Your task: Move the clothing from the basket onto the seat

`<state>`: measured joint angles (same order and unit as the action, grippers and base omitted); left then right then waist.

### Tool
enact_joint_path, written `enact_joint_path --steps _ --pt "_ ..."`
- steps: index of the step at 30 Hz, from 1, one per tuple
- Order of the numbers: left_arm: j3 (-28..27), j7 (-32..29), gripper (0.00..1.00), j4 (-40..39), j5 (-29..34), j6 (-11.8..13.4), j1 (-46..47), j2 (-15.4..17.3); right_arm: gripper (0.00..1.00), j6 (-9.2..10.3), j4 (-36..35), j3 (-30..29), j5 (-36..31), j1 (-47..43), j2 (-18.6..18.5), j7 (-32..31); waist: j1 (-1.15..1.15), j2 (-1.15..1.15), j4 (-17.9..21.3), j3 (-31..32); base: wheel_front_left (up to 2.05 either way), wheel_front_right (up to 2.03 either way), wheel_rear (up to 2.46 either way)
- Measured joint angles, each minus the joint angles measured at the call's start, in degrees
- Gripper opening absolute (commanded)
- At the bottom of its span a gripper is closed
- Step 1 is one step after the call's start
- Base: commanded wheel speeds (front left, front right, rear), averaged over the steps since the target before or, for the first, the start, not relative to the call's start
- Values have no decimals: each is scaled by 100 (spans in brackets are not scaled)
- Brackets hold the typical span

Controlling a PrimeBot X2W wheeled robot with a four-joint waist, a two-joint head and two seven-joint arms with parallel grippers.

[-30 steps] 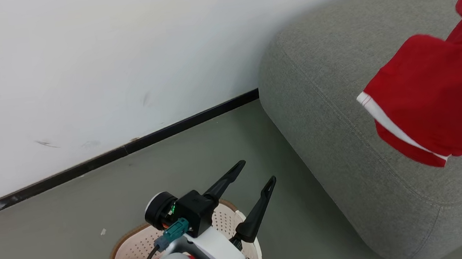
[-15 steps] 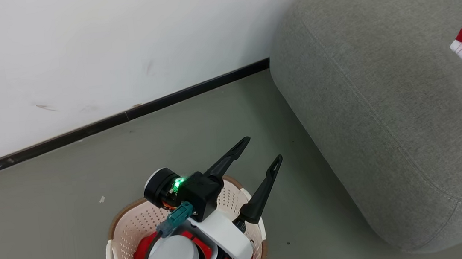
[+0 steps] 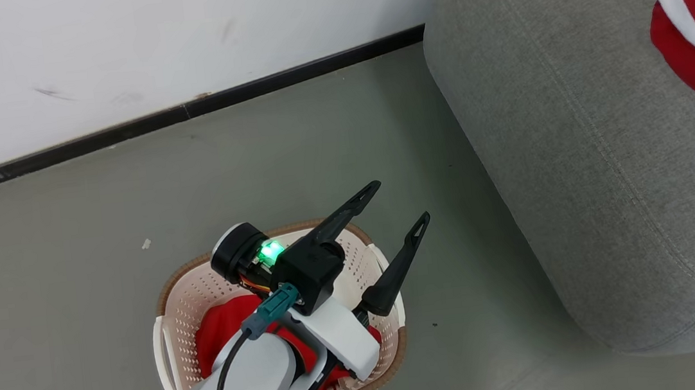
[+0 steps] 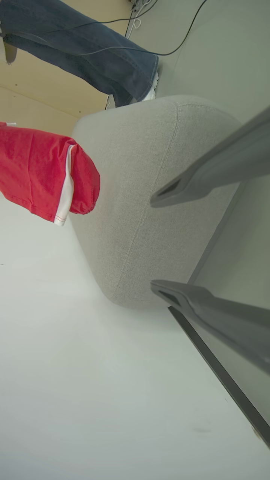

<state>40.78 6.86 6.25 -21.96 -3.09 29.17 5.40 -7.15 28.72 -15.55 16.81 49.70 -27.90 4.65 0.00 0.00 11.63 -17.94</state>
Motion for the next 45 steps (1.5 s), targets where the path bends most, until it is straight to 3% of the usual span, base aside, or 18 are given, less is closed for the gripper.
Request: enact_joint_path --steps 8,22,43,45 --pt "2 -120 100 -109 62 0 223 29 0 0 365 -242 -192 93 -43 261 0 0 -69 -395 0 0 0" --pt "14 -201 100 -172 276 -1 515 88 0 0 1292 -268 -235 -552 613 601 0 0 -119 -984 0 0 0" --pt "-27 -88 100 -136 297 -1 659 158 0 0 2327 -734 -839 -691 561 747 0 0 -210 -1252 0 0 0" --pt "-29 -70 100 -120 297 -1 659 159 33 0 2331 -746 -862 -693 611 798 0 0 -200 -1247 0 0 0"
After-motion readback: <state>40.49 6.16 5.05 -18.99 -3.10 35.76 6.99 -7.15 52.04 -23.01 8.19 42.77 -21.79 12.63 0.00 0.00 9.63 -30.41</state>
